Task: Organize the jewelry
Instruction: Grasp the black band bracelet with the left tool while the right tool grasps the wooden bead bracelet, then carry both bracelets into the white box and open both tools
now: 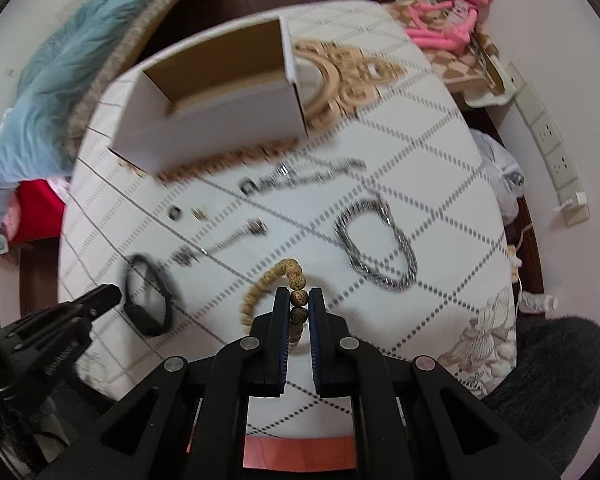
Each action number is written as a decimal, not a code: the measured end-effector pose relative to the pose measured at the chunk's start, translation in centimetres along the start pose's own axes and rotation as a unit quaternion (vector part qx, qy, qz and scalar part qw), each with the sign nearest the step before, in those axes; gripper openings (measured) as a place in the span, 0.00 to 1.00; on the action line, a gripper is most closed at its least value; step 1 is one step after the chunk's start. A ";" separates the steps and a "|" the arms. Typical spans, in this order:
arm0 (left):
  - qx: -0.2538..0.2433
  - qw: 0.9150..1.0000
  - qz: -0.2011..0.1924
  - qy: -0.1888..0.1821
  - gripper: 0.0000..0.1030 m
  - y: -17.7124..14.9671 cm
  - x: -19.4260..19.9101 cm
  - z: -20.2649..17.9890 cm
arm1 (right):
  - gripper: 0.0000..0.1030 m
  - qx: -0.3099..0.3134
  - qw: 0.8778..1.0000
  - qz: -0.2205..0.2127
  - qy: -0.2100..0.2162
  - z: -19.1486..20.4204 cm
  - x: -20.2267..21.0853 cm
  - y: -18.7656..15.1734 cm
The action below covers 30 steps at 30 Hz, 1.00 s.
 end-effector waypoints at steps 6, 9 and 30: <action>0.013 0.999 -0.004 -0.037 0.03 2.1 1.1 0.4 | 0.09 0.013 0.999 -0.023 0.020 2.2 2.8 1.7; 0.055 0.996 0.017 -0.068 0.07 2.0 0.2 1.4 | 0.09 0.016 0.999 -0.029 0.017 2.3 2.9 2.3; 0.024 0.998 0.027 -0.046 0.08 -0.2 -3.0 -1.1 | 0.09 -0.008 1.000 -0.022 0.004 0.2 2.1 1.2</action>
Point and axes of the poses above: each gripper's, at about its wrist camera, not at the fingertips, and x roughly against the way its jaws point, z to its left, y to its top, the point moved 10 cm from there along -x, roughly the way its jaws point, and after that the axes turned 3 degrees about y, right-handed, at the moved point
